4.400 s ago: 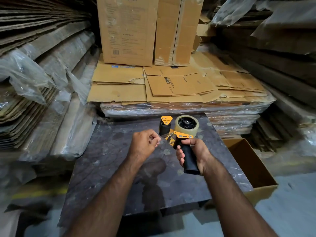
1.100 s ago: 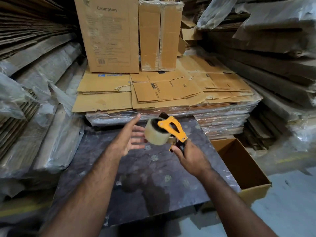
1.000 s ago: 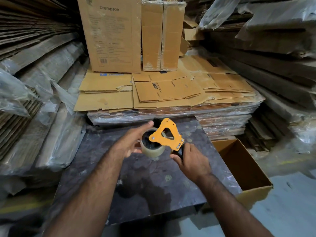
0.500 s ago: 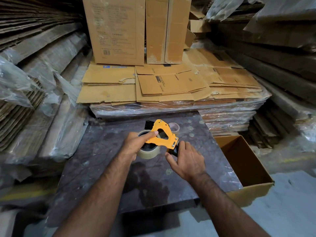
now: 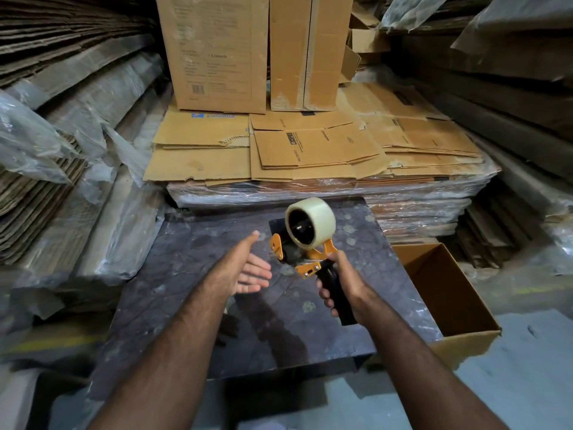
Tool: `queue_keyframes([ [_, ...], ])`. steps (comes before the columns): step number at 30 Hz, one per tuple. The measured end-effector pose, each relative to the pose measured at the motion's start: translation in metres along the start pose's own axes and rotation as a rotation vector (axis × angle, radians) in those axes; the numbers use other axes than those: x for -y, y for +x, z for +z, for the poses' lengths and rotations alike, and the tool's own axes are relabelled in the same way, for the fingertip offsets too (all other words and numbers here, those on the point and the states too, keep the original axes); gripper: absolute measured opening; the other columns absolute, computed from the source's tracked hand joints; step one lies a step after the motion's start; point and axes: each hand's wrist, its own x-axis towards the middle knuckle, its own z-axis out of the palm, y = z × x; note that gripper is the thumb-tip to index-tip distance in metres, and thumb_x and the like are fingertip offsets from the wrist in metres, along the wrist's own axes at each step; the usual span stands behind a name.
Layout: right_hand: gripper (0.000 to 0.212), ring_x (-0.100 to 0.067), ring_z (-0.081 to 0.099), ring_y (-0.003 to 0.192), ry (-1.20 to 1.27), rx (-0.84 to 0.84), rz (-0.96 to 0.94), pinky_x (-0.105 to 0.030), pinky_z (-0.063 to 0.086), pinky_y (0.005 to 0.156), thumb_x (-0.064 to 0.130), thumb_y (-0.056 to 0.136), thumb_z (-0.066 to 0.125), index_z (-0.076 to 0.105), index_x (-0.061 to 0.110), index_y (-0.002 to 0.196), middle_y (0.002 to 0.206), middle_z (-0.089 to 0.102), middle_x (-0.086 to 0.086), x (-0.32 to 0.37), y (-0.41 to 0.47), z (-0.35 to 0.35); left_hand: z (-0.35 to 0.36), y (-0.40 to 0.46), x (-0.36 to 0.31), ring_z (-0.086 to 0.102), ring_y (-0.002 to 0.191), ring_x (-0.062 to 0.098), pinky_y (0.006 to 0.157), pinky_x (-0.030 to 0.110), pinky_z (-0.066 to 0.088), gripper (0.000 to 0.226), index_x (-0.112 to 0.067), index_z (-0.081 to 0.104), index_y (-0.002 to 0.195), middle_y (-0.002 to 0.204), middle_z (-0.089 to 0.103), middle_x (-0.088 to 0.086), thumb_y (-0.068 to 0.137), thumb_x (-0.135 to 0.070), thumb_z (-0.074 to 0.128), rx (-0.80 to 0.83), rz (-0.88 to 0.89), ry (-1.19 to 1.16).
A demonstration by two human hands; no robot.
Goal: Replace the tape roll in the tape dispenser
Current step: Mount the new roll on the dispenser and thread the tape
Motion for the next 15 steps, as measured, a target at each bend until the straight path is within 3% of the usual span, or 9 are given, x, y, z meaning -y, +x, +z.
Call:
queue_keyframes([
  [4,0.065,-0.019,0.037,0.041,0.21,0.192,0.066,-0.024,0.029,0.045,0.067,0.083,0.033,0.057,0.01,0.066,0.056,0.043,-0.004,0.0,0.001,-0.003,0.01,0.005,0.016,0.077,0.076,0.029,0.047,0.025,0.057,0.109,0.01,0.072,0.105,0.099,0.077,0.024,0.088,-0.084,0.019,0.216,-0.131,0.007],
  [8,0.061,-0.018,0.038,0.042,0.288,0.27,0.062,-0.025,0.03,0.046,0.066,0.08,0.037,0.058,0.01,0.067,0.058,0.043,-0.003,0.001,-0.003,-0.002,0.033,0.006,0.027,0.075,0.095,0.036,0.069,0.04,0.064,0.112,0.007,0.064,0.121,0.112,0.073,0.028,0.087,-0.085,0.012,0.357,-0.113,-0.195],
  [10,0.06,-0.018,0.039,0.043,0.327,0.297,0.06,-0.026,0.031,0.046,0.066,0.079,0.04,0.058,0.01,0.068,0.06,0.043,-0.004,0.001,-0.006,-0.002,0.05,0.009,0.03,0.071,0.107,0.037,0.086,0.053,0.06,0.099,-0.004,0.062,0.127,0.117,0.073,0.024,0.089,-0.084,0.018,0.352,-0.027,-0.365],
  [12,0.059,-0.018,0.039,0.043,0.375,0.33,0.056,-0.026,0.031,0.047,0.066,0.079,0.041,0.057,0.01,0.069,0.06,0.043,-0.003,0.001,-0.01,-0.003,0.064,0.012,0.03,0.068,0.114,0.035,0.099,0.058,0.051,0.088,-0.009,0.06,0.13,0.12,0.072,0.02,0.092,-0.079,0.022,0.274,0.088,-0.537],
  [15,0.057,-0.018,0.039,0.043,0.455,0.377,0.028,-0.027,0.032,0.047,0.063,0.081,0.042,0.056,0.009,0.072,0.06,0.043,-0.004,0.004,-0.017,-0.006,0.073,0.011,0.022,0.065,0.114,0.034,0.089,0.049,0.053,0.078,-0.01,0.061,0.126,0.122,0.071,0.021,0.097,-0.071,0.023,0.243,0.199,-0.64],
])
